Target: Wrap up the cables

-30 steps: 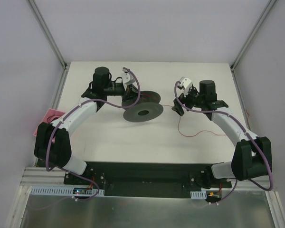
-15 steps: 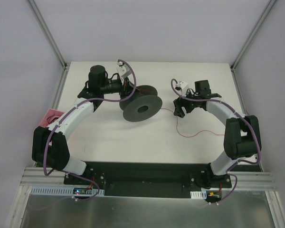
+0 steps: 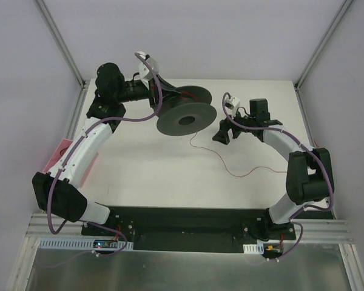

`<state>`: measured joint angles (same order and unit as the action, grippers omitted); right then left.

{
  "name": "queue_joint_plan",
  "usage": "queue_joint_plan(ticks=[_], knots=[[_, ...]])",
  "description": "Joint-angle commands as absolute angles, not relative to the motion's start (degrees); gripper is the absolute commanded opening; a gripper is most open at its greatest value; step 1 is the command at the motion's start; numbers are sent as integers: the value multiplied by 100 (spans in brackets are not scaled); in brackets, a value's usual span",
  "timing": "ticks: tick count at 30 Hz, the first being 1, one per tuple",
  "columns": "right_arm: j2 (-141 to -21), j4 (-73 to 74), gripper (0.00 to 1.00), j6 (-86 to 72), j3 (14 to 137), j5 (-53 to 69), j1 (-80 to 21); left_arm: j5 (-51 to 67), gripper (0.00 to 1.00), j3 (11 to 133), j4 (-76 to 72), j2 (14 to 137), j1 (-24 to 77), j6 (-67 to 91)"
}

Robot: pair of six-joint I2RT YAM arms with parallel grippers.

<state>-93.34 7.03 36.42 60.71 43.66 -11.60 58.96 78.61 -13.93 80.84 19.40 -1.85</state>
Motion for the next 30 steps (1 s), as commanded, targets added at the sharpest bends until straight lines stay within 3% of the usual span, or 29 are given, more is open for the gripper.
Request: queue_joint_plan(ticks=[1,8,9,14,17,21,25,30], knots=[[-9079,-675,96,2963,5994,5229,-1318,6100,0,8700,-1907,7857,1899,438],[-9079,-1240,99,2688,5661,5502,-1617,5608,0,9342,-2004,8059,1863,1019],[-9070,-1239,96,2768,5599,5502,-1635,5573,0,9395,-1987,8068,1863,1028],[-9123,-1011,72,2909,5563,5423,-1652,5327,0,9483,-1898,8121,1802,1072],[-9044,-888,51,3058,5520,5353,-1635,5099,0,9483,-1855,8130,1723,1142],[-8886,-695,22,3225,5432,5221,-1608,4256,0,9475,-1653,8156,1591,1423],[-8675,-528,1,3454,5335,5028,-1617,2685,0,9413,-1179,8121,1573,1862],[-8297,-396,1,3524,5379,4641,-1854,593,0,9931,278,8455,1635,3117]])
